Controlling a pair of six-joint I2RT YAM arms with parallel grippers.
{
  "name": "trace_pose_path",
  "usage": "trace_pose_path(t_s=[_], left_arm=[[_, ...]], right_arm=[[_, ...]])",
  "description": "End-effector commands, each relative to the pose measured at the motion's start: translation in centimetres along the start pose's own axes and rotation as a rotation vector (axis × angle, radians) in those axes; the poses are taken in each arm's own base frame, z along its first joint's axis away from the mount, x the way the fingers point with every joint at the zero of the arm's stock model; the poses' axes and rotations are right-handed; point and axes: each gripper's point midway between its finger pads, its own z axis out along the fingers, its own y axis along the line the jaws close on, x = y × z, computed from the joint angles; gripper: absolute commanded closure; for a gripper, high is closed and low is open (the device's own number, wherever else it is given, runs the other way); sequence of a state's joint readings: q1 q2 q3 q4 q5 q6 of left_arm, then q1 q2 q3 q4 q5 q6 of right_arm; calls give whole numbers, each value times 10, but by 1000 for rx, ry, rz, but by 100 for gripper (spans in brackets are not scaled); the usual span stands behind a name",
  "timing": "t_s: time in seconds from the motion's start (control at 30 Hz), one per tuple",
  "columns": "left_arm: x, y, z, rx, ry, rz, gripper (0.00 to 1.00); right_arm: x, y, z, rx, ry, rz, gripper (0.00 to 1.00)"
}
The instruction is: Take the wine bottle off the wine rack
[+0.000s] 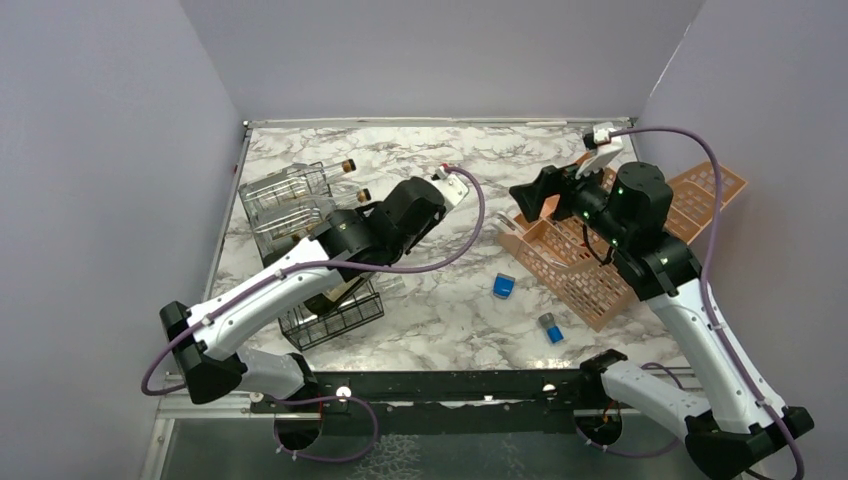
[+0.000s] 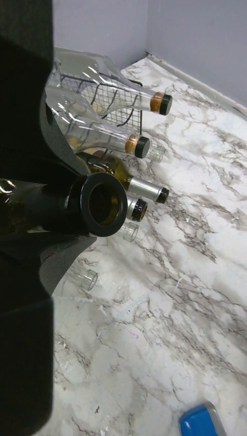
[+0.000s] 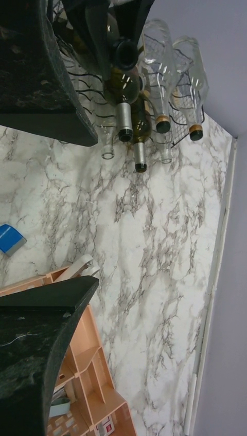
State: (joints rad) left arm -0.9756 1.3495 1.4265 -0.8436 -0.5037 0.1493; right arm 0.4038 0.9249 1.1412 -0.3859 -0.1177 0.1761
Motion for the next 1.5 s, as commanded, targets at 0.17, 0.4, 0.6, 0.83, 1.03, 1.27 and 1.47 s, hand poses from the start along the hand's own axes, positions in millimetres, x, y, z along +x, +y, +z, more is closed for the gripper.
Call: trace_pose_path(t_s=[0.17,0.4,0.6,0.83,1.03,1.27,1.47], left_arm=[[-42,40,-51,-87,-206,-230,100],[-40,71,-81,-187,-287,-369,100],[-33,99,-114,-257,-403,-513,100],[-41,116,-144,-257,-520,-609,100],[-73,111,-151,-165,-615,-678,100],[-114,90,-142,-38,-682,-670,100],[-133,62,-125,66,-682,-574,100]], right_arm=[[16,12,20,-90,92,14,0],[28,30,27,-204,138,17,0],[36,44,36,-287,174,27,0],[39,78,42,-423,196,27,1],[39,147,32,-697,158,1,0],[37,209,23,-937,88,35,0],[25,211,35,-907,61,5,0]])
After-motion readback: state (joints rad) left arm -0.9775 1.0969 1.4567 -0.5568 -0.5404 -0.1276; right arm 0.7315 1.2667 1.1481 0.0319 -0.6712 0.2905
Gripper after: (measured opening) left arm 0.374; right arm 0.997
